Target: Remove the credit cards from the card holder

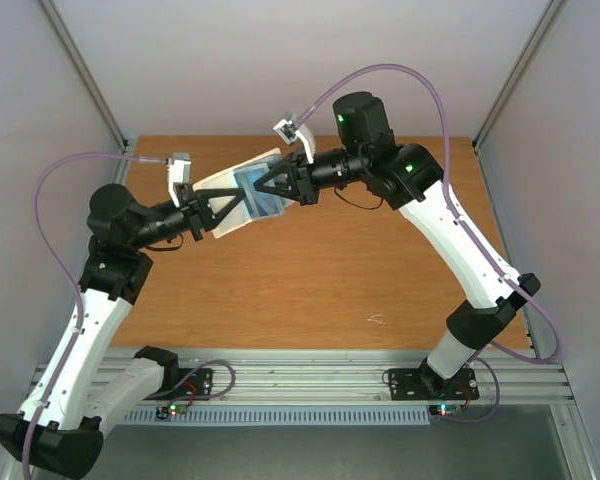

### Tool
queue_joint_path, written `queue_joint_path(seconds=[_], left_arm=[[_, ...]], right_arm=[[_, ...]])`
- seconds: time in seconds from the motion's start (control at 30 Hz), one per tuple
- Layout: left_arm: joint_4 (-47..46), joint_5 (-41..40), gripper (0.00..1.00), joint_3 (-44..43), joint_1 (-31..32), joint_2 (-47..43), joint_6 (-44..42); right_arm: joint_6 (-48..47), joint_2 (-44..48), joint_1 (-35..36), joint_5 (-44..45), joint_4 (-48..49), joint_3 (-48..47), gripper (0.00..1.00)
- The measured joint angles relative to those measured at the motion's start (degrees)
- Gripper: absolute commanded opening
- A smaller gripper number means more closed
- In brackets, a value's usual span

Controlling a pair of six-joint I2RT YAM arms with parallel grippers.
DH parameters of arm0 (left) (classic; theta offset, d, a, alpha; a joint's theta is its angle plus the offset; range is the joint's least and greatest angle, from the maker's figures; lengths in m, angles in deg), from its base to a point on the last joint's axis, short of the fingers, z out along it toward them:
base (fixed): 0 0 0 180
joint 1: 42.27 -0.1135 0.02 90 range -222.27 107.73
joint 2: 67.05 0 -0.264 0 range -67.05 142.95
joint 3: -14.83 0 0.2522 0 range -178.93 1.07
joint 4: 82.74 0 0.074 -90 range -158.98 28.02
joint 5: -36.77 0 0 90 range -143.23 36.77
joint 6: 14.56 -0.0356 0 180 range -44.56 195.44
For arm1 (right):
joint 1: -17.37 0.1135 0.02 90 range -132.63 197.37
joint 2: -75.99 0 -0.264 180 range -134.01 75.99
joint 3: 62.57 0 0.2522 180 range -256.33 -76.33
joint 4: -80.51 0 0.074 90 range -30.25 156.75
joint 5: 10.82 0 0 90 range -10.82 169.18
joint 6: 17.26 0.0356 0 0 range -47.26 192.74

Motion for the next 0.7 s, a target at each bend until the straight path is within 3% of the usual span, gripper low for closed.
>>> queue_joint_path(seconds=[0.13,0.33,0.5,0.7], left_arm=[[-0.6,-0.3,0.0,0.1,0.3,0.1,0.2],[-3.1,-0.3,0.0,0.6,0.7,0.2,1.3],[-4.2,-0.3,0.0,1.2,0.7,0.2,2.2],[-4.7,-0.2,0.0,1.2,0.7,0.2,2.2]], right_arm=[[-0.6,0.0,-0.2,-1.3,0.2,-0.1,0.24],[1.0,2.3,-3.3,-6.6,4.0,3.8,0.33],[1.0,5.9,-8.3,-8.6,4.8,8.0,0.29],[-0.3,6.9,-8.2,-10.6,4.6,8.2,0.25]])
